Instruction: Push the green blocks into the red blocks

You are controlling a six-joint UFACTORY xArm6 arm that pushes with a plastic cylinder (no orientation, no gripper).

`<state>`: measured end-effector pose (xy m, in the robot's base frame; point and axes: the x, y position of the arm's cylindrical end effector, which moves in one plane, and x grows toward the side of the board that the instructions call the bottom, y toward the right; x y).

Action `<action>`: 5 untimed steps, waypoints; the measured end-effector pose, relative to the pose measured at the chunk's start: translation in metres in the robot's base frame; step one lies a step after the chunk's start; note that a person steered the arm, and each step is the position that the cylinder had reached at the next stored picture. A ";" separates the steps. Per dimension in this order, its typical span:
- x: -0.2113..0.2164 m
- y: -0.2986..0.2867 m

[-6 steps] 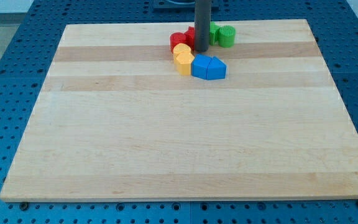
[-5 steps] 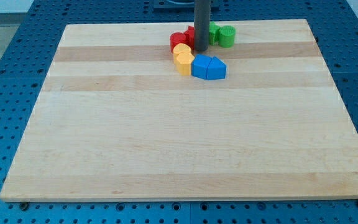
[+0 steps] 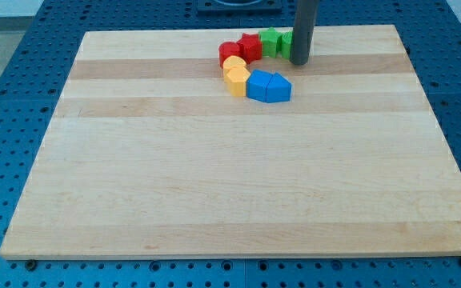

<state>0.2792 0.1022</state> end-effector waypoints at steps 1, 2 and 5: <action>-0.004 0.000; -0.006 0.000; -0.007 0.061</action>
<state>0.2725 0.1635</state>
